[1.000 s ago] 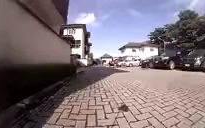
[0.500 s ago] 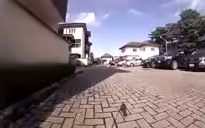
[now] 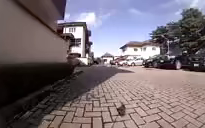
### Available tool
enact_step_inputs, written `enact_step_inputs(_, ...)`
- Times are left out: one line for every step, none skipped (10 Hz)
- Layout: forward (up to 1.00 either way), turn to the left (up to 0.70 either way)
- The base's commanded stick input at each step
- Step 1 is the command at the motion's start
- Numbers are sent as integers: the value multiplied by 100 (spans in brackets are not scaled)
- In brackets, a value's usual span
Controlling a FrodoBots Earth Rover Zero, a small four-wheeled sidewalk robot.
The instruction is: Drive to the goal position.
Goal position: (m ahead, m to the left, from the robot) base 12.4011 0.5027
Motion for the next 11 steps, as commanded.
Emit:
enact_step_inputs(69, 3)
enact_step_inputs(69, 3)
enact_step_inputs(69, 7)
enact_step_inputs(69, 35)
enact_step_inputs(69, 29)
enact_step_inputs(69, 17)
enact_step_inputs(69, 3)
enact_step_inputs(69, 3)
enact_step_inputs(69, 3)
enact_step_inputs(69, 3)
enact_step_inputs(69, 3)
